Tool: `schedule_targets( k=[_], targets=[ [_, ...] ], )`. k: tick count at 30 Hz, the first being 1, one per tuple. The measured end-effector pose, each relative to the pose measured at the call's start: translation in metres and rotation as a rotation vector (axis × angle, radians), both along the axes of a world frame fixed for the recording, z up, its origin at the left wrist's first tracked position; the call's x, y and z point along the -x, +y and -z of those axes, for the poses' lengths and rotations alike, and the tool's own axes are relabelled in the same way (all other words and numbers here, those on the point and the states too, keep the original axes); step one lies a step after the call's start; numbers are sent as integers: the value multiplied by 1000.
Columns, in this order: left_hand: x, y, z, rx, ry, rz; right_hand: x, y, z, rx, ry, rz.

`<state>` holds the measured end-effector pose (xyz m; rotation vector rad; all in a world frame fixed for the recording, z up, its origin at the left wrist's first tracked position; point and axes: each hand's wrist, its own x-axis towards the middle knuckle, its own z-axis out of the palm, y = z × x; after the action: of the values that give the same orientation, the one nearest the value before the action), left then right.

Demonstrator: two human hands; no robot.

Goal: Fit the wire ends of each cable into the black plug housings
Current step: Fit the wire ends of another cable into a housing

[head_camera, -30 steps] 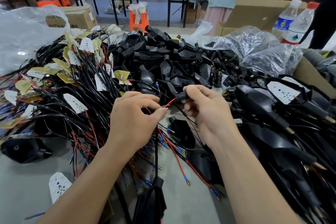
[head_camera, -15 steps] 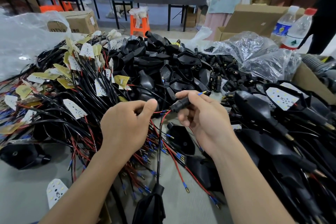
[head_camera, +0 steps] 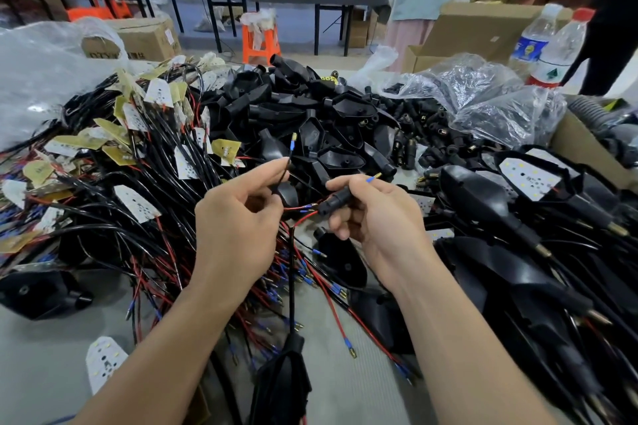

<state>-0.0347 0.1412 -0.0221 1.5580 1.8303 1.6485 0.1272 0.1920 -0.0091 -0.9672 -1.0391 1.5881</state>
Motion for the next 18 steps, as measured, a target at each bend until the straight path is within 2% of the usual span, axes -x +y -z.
schedule_targets(
  k=[2,7,11,14,16,18],
  targets=[
    [-3,-3,-1,-32,88,4,2,0,1,21,21,45],
    [-3,-3,0,-3,174,-2,1,3,1,83,102,119],
    [-5,-7,-4,13,49,166,3,4,1,96,116,140],
    [-6,-6,-1,53,93,215,4,3,2,104,119,146],
    [-7,-3,0,15,-20,276,4,3,3,107,112,152],
    [-10,0,-1,-43,-306,310,6,3,4,81,63,148]
  ],
)
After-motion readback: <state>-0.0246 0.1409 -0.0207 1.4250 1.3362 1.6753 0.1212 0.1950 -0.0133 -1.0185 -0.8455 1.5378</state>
